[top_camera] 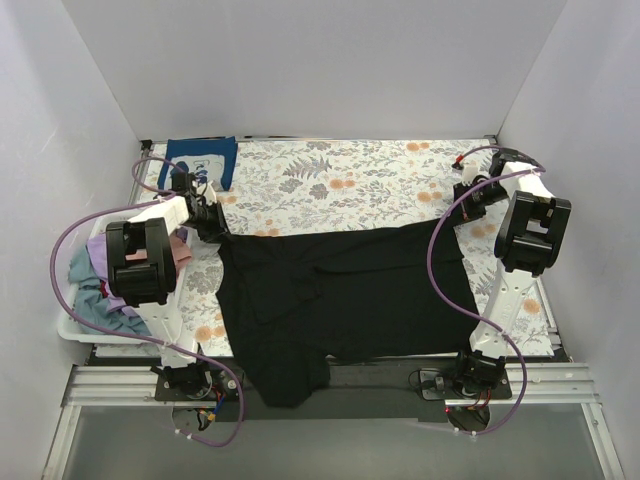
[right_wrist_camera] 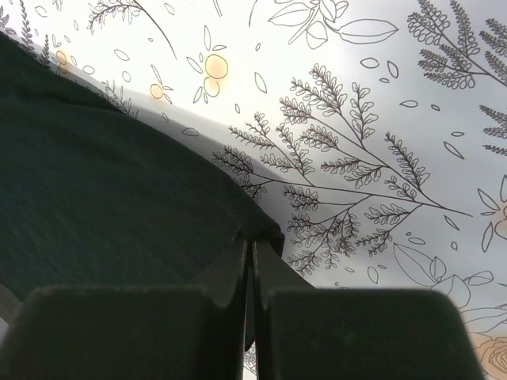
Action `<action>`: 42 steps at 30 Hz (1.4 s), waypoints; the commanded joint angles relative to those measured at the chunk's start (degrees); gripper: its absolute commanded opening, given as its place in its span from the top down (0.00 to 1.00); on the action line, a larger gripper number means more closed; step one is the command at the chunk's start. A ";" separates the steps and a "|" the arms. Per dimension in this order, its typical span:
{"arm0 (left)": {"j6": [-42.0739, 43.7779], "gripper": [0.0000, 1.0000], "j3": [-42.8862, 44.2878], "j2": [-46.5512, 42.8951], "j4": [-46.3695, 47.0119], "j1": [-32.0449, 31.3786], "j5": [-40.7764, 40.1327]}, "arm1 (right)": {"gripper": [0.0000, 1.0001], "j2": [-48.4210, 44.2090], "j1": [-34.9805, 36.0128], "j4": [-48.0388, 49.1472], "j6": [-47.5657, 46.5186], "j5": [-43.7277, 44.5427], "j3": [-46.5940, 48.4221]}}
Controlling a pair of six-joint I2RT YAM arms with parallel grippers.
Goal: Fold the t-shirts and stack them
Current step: Fold the tshirt
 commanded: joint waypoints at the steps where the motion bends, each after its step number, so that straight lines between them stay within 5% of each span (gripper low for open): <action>1: -0.88 1.00 2.12 -1.71 1.22 2.42 1.75 | 0.99 -0.15 -0.78 0.57 1.23 -1.41 3.07; 15: -1.32 1.00 0.53 -1.29 5.79 4.98 0.50 | 0.99 1.25 -2.80 8.13 6.50 -0.10 3.34; 30: -1.85 1.00 20.82 14.44 5.62 0.15 -4.42 | 0.99 6.87 -2.54 15.08 11.25 6.67 9.73; 35: 2.80 0.66 22.95 9.90 3.77 0.15 1.21 | 0.55 2.67 -2.45 12.19 7.48 5.62 8.44; 37: 5.70 0.52 21.55 6.82 2.72 0.15 2.79 | 0.48 -1.10 -2.45 10.34 4.14 5.62 7.04; 42: 12.99 0.48 15.67 -3.99 -2.81 0.15 7.00 | 0.45 -10.07 -2.45 5.59 -3.85 7.55 -1.04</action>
